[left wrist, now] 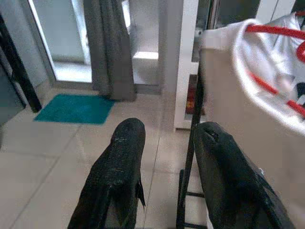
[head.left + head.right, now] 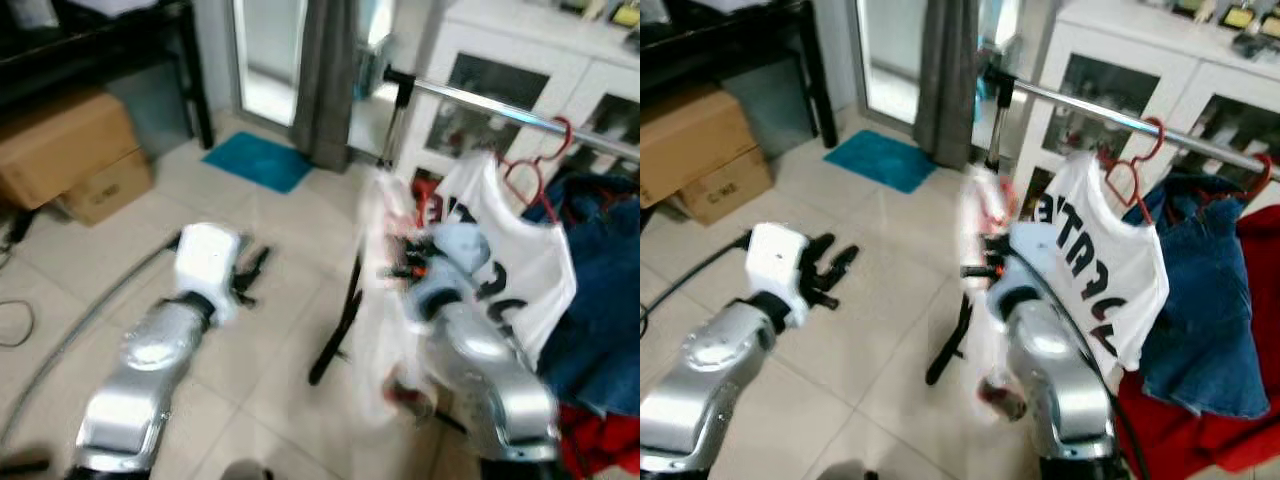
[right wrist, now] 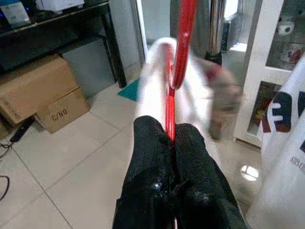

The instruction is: Hang hanger

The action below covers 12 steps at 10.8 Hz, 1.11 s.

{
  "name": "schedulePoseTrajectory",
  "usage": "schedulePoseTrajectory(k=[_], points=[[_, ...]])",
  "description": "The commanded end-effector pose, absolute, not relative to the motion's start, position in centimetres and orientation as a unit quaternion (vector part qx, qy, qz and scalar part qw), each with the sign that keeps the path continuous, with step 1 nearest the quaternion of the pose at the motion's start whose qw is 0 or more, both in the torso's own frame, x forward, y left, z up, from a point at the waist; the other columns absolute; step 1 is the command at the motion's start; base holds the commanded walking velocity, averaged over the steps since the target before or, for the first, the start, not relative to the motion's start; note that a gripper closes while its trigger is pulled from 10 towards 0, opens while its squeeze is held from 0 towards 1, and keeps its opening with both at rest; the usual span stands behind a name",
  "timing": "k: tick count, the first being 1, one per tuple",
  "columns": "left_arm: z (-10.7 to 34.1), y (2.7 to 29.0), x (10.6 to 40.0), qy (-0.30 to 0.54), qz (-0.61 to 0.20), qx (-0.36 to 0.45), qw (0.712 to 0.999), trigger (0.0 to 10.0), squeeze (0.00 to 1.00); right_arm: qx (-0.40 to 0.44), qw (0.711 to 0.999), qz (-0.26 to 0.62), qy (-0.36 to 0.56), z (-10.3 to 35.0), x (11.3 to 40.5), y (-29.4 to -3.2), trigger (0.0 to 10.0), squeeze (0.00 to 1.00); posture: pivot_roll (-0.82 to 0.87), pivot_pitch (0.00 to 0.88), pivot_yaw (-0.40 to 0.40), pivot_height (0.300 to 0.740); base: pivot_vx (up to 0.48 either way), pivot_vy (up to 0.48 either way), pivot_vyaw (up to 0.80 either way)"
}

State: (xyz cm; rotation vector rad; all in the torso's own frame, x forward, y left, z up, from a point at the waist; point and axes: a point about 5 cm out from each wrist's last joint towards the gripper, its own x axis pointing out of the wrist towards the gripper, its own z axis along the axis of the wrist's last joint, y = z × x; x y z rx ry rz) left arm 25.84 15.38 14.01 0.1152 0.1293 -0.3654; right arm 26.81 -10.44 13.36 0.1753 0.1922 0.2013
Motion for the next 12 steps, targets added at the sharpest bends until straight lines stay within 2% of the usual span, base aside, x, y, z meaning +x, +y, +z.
schedulePoseTrajectory(k=[1,6,9,12], points=[[14.2,14.4,25.8,0.057,-0.202,0.054,0.976,10.0,0.00,0.080,0.990,0.082,0.080,14.0,27.0,-11.4,10.0,0.00,0.08,0.055,-0.043,0.740,0.330,0.000,0.00],[14.5,14.5,26.0,0.054,-0.204,0.056,0.976,10.0,0.00,0.070,0.994,0.055,0.068,14.6,27.5,-11.8,10.0,0.00,0.08,0.061,-0.037,0.740,0.330,0.000,0.00],[14.3,14.3,25.8,0.058,-0.208,0.056,0.975,10.0,0.00,0.044,0.993,0.043,0.097,13.9,27.0,-12.8,10.0,0.00,0.07,0.069,-0.039,0.740,0.330,0.000,-0.72],[14.2,14.2,25.6,0.058,-0.210,0.056,0.974,10.0,0.00,0.014,0.986,0.097,0.137,13.4,25.2,-12.9,10.0,0.00,0.07,0.077,-0.042,0.740,0.328,0.000,0.00]])
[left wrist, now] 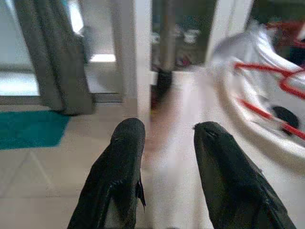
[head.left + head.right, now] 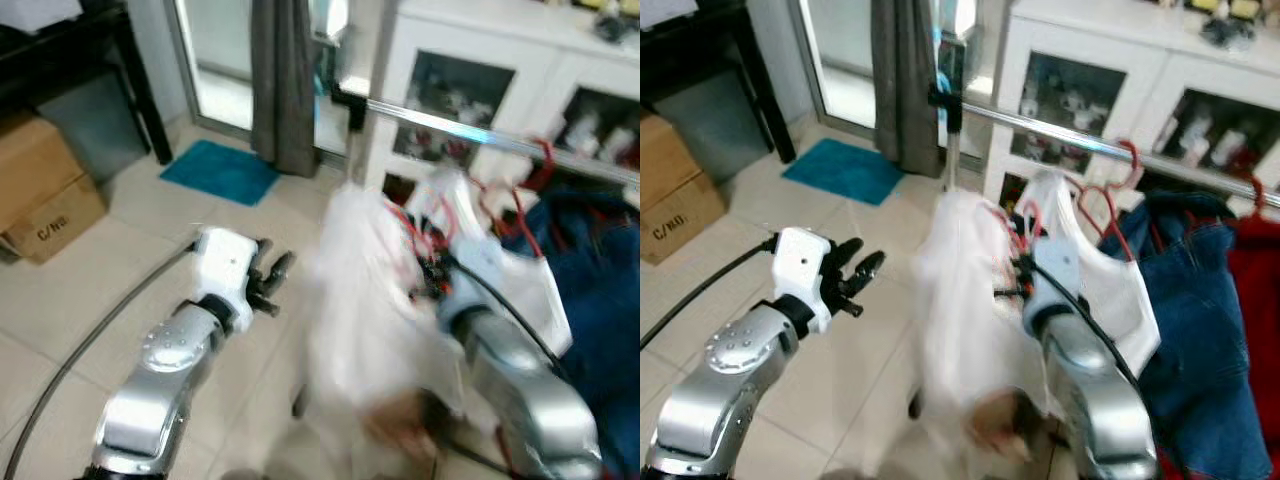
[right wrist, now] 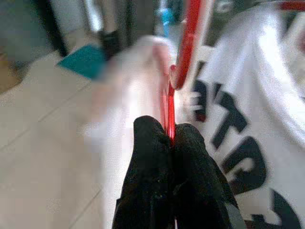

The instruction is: Hang hanger

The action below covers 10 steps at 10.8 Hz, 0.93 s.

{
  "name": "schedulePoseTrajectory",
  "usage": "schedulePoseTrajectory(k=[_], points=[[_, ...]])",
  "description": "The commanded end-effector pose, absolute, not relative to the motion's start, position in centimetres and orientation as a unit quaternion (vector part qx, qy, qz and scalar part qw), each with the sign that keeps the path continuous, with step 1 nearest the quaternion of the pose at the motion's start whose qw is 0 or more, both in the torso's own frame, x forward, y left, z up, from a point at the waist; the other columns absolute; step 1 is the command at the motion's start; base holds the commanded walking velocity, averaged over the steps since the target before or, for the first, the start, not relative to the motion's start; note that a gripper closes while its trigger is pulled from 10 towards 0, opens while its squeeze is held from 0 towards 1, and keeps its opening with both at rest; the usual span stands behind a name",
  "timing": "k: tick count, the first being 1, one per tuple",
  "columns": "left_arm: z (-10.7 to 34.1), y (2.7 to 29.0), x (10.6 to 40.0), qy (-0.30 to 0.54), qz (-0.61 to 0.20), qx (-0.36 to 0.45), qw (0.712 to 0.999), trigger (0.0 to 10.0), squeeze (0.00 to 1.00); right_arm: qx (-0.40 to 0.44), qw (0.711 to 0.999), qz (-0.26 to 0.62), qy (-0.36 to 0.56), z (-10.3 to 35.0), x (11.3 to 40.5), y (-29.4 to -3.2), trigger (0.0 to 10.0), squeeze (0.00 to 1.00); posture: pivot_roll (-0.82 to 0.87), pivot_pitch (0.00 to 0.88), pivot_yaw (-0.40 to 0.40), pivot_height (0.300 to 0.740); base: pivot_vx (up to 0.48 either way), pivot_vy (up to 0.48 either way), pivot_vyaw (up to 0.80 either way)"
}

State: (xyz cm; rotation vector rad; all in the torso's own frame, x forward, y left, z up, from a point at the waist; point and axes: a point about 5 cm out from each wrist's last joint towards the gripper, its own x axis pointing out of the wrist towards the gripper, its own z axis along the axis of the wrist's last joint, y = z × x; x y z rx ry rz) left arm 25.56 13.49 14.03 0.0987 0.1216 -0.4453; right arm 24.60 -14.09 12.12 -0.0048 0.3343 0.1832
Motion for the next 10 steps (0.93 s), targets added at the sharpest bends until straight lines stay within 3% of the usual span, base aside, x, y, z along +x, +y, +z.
schedulePoseTrajectory(k=[1,2,4,6,10], points=[[14.2,14.3,25.5,0.059,-0.205,0.053,0.975,10.0,0.00,0.007,0.978,0.141,0.152,13.0,24.2,-12.9,10.0,0.00,0.07,0.077,-0.042,0.740,0.000,0.000,0.00],[14.2,14.8,25.5,0.061,-0.203,0.060,0.975,10.0,0.00,-0.012,0.968,0.176,0.180,12.5,23.1,-13.7,10.0,0.00,0.06,0.083,-0.036,0.740,0.000,0.000,0.00],[14.0,15.1,25.4,0.073,-0.216,0.069,0.971,10.0,0.00,-0.002,0.976,0.131,0.174,13.0,23.6,-14.8,10.0,0.00,0.06,0.088,-0.030,0.740,0.000,0.000,0.00],[14.2,15.2,25.2,0.074,-0.245,0.082,0.963,10.0,0.00,0.014,0.992,0.050,0.117,14.6,25.7,-14.5,10.0,0.00,0.07,0.082,-0.029,0.740,0.000,0.000,0.00],[15.9,13.1,24.6,0.041,-0.361,0.066,0.929,10.0,0.00,0.033,0.995,0.012,0.096,16.5,31.7,-13.2,10.0,0.00,0.08,0.071,-0.018,0.740,0.000,0.000,0.00]])
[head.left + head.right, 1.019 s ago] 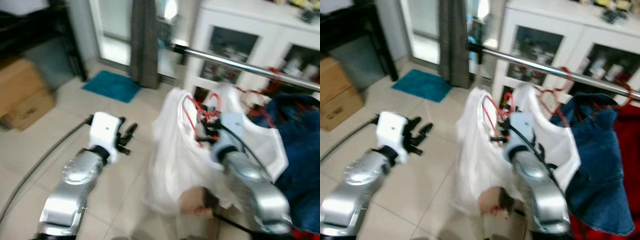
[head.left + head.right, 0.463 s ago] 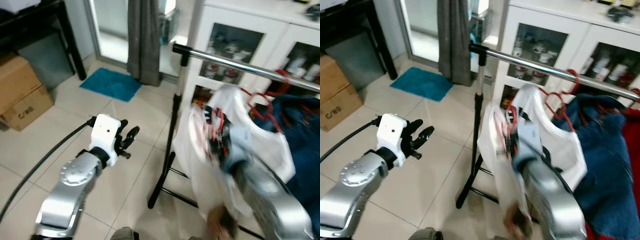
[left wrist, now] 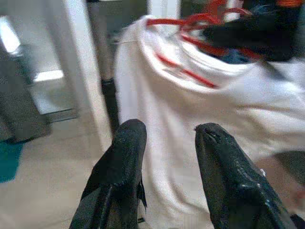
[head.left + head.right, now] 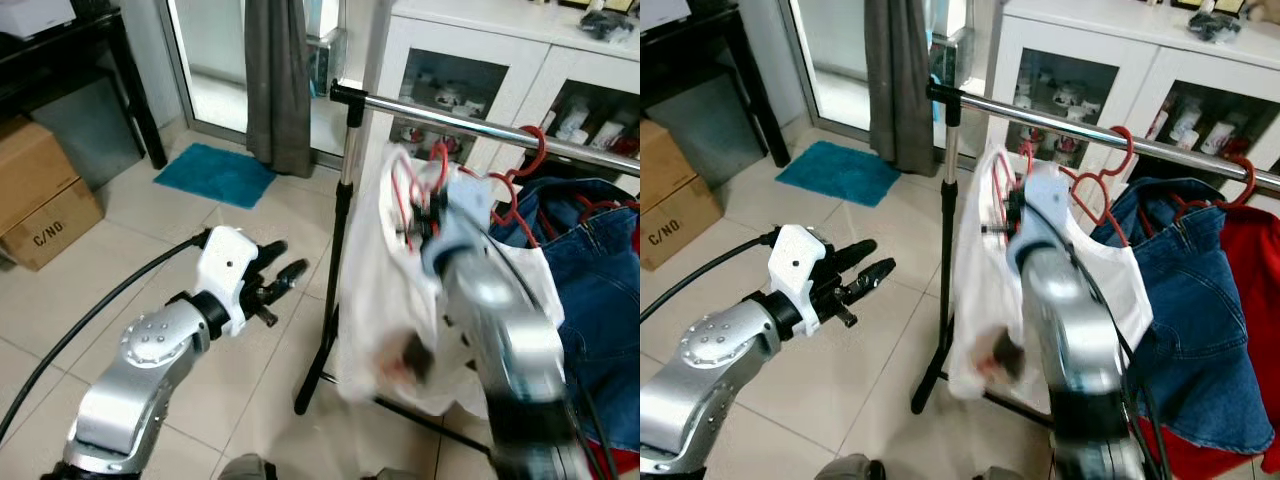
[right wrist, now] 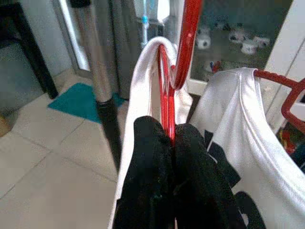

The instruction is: Hang hanger

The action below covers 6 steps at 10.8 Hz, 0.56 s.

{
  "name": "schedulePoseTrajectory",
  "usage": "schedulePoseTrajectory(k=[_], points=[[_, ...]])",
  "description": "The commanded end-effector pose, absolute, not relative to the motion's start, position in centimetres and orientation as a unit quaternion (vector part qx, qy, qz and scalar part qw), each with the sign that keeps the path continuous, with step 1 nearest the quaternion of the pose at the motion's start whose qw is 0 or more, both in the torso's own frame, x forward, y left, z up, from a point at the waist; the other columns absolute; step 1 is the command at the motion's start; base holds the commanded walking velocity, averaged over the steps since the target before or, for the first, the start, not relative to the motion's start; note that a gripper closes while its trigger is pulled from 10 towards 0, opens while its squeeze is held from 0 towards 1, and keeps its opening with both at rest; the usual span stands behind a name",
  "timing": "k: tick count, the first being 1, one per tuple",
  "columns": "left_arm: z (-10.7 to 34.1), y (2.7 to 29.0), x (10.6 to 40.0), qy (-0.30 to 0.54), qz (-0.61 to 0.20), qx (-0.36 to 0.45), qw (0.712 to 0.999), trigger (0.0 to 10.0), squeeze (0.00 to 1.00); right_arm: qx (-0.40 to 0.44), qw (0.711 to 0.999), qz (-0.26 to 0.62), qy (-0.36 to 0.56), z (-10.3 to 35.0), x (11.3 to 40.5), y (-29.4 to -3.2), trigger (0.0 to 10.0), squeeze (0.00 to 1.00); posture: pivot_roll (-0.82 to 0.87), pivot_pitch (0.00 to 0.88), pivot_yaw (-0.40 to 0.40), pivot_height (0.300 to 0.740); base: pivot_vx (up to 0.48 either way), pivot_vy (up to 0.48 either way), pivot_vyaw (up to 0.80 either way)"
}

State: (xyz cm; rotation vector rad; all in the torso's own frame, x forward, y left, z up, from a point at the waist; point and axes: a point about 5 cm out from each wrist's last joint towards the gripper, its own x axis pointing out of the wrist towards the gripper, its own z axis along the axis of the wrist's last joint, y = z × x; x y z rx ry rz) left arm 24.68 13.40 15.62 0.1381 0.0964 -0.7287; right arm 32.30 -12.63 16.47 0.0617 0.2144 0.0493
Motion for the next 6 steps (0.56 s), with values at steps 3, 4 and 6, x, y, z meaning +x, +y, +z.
schedulePoseTrajectory(k=[3,4,6], points=[[16.9,12.8,23.9,0.039,-0.423,0.074,0.902,10.0,0.00,0.057,0.994,-0.004,0.092,18.3,36.9,-13.5,10.0,0.00,0.09,0.082,-0.026,0.740,0.000,0.000,0.00],[17.4,13.0,23.9,0.033,-0.429,0.078,0.899,10.0,0.00,0.059,0.995,-0.012,0.081,19.3,38.4,-13.8,10.0,0.00,0.09,0.082,-0.026,0.740,0.000,0.000,0.00],[18.0,13.1,23.8,0.028,-0.435,0.081,0.896,10.0,0.00,0.060,0.996,-0.027,0.067,20.7,40.3,-14.6,10.0,0.00,0.10,0.104,-0.028,0.740,0.000,0.000,0.00]])
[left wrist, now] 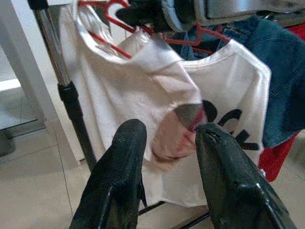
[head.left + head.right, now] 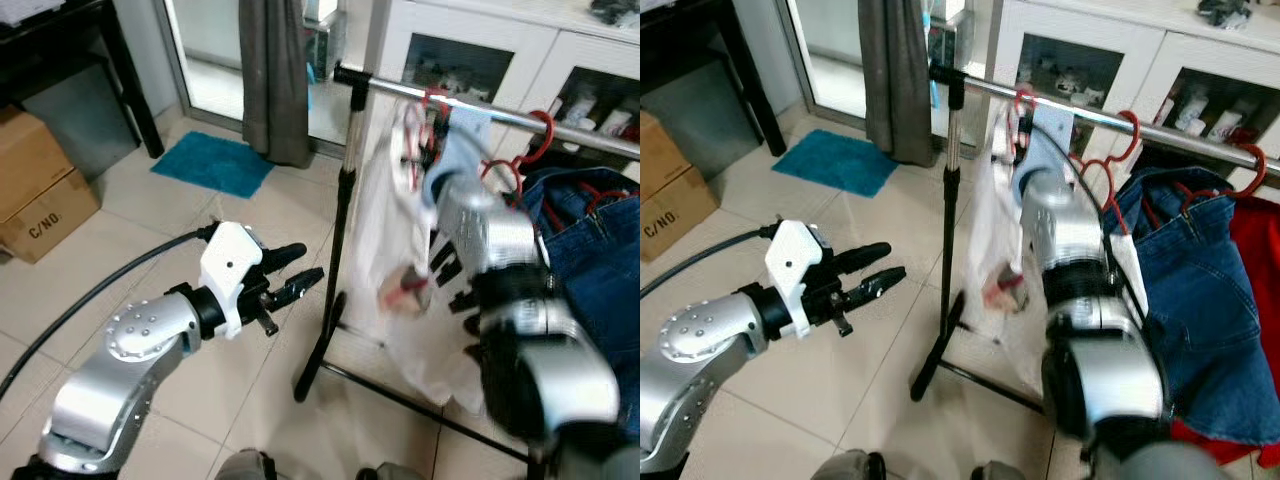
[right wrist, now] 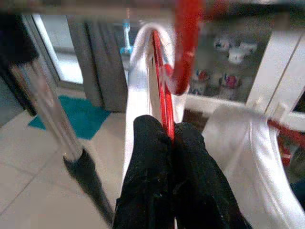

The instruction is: Hang hanger

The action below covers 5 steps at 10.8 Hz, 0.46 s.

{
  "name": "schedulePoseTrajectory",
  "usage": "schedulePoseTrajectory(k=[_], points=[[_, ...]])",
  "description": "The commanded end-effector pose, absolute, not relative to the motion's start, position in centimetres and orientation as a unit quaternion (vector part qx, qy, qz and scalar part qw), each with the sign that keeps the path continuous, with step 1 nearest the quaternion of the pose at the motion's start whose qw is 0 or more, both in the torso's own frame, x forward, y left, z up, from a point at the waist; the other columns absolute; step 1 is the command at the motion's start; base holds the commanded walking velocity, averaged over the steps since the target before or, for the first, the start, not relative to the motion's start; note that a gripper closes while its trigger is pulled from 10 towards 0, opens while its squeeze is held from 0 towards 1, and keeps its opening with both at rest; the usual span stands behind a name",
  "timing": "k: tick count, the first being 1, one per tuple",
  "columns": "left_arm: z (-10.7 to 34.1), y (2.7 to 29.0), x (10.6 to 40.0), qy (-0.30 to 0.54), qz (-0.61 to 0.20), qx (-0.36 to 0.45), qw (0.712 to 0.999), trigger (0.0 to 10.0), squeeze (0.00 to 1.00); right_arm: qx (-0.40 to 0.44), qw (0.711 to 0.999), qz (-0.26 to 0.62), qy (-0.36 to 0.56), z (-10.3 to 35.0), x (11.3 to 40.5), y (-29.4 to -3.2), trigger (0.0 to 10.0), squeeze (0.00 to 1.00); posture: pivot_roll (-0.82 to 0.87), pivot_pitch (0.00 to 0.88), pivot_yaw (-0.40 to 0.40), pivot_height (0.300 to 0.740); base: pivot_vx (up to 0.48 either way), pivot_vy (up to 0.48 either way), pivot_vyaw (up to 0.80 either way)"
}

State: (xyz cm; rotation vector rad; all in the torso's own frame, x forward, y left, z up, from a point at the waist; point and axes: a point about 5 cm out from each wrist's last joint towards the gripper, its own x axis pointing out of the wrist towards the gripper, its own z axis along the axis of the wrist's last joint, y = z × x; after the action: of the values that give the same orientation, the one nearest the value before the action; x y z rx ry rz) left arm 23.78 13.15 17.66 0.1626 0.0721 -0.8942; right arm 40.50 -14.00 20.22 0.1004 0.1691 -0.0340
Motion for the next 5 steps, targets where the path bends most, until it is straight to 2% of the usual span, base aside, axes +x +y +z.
schedulePoseTrajectory(k=[1,5], points=[[18.1,13.1,23.6,0.029,-0.437,0.082,0.895,10.0,0.00,0.059,0.996,-0.033,0.064,21.1,40.8,-15.0,10.0,0.00,0.11,0.114,-0.034,0.740,0.000,0.000,0.00],[17.8,13.1,23.1,0.041,-0.446,0.082,0.890,10.0,0.00,0.066,0.995,-0.032,0.066,20.2,41.2,-15.4,10.0,0.00,0.10,0.110,-0.031,0.740,0.000,0.000,0.00]])
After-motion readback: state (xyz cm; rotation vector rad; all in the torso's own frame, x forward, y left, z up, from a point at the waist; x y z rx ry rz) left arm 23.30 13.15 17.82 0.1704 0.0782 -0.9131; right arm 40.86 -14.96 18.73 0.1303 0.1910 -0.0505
